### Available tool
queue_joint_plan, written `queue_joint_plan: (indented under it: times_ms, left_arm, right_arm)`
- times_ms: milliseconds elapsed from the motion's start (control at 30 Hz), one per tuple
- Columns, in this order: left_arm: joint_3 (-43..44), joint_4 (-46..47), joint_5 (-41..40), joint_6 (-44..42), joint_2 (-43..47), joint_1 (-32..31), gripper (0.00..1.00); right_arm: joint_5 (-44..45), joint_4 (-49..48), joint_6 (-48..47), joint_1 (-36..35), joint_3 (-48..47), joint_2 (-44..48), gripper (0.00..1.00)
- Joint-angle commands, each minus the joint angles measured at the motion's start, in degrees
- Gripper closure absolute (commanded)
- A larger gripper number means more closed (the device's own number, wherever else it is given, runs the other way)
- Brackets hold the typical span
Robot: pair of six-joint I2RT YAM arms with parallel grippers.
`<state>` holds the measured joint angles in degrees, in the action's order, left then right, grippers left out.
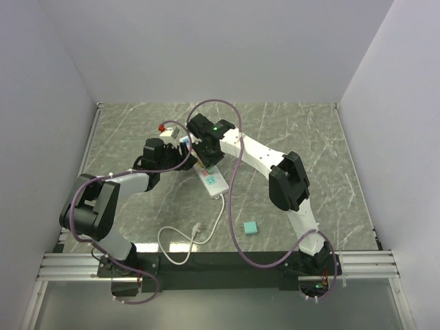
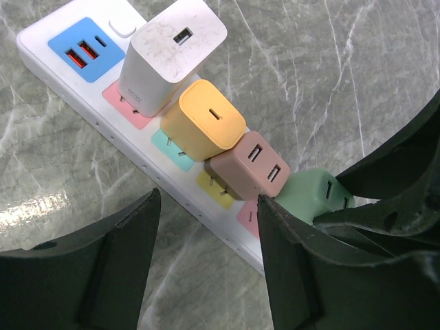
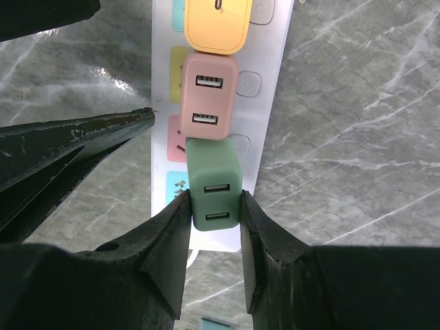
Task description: Insert the plug
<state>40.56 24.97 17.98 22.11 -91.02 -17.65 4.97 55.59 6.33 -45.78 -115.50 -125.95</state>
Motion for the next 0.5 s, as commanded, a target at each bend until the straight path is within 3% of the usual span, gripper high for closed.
queue_joint_plan:
  times_ms: [0,467]
  left_arm:
    - [0.40,1.75,0.66,-0.66,0.23,0.25,0.36]
    - [0.40,1.83,0.92,-0.66,-0.03,0.25,0.36]
  right_arm:
    - [1.27,1.27,0.26,-0.19,-1.92,-1.22,1.00]
    - [0.04,1.62,1.14,-0.54,-2.53,-1.93,1.00]
